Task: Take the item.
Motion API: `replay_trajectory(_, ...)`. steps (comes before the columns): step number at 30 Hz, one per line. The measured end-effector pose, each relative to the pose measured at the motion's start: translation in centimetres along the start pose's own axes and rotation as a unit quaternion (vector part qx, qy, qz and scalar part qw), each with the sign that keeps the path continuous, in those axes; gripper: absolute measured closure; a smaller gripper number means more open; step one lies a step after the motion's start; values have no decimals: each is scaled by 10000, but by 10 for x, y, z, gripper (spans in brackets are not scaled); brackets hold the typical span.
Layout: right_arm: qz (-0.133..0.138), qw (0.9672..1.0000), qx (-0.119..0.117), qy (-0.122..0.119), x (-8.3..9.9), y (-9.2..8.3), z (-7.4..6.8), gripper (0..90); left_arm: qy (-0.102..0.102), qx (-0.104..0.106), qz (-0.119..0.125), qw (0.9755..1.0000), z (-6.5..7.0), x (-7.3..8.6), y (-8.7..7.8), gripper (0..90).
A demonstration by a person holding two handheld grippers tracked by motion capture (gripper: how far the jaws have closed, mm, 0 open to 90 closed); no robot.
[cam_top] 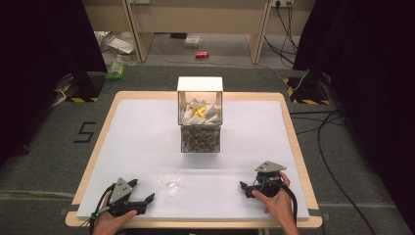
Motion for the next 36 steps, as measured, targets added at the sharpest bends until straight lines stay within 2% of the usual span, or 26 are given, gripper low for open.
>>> replay_trajectory(2, 80, 9999, 49, 65, -1, -1, 3, 174, -12, 1, 5, 10000, 0, 0, 0, 147)
replay_trajectory(4, 153, 9998, -9, 142, -3, -2, 4, 148, -12, 2, 4, 10000, 0, 0, 0, 147)
replay_trajectory(7, 292, 9995, -49, 137, -6, -4, 5, 158, -2, 0, 2, 10000, 0, 0, 0, 147)
replay_trajectory(15, 838, 9963, 104, 163, -24, -16, 5, 182, 1, -2, 2, 10000, 0, 0, 0, 147)
replay_trajectory(20, 1325, 9907, 200, 213, -44, -29, 6, 197, -7, -6, 9, 10000, 0, 0, 0, 146)
replay_trajectory(21, 1325, 9907, 200, 213, -44, -29, 6, 197, -7, -6, 9, 10000, 0, 0, 0, 146)
replay_trajectory(23, 1571, 9870, 237, 256, -55, -41, 5, 207, -18, -4, 8, 10000, 0, 0, 0, 146)
replay_trajectory(26, 1739, 9842, 193, 259, -67, -51, 3, 213, -21, -4, 11, 10000, 0, 0, 0, 146)
replay_trajectory(27, 1739, 9842, 193, 259, -67, -51, 3, 213, -21, -4, 11, 10000, 0, 0, 0, 146)
replay_trajectory(28, 1823, 9828, 159, 244, -75, -56, 2, 217, -20, -3, 8, 10000, 0, 0, 0, 146)
replay_trajectory(36, 2078, 9780, 41, 190, -102, -73, -4, 241, -20, -5, 12, 10000, 0, 0, 0, 146)
Point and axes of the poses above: each handheld gripper's, and its own axes: y roughly forward along the jaws, x roughly out of its underside, z roughly to its right, the point moved 7 cm from there along y, roughly forward along the jaws, and after that the axes turned 11 degrees about x, right-handed, at the moved point
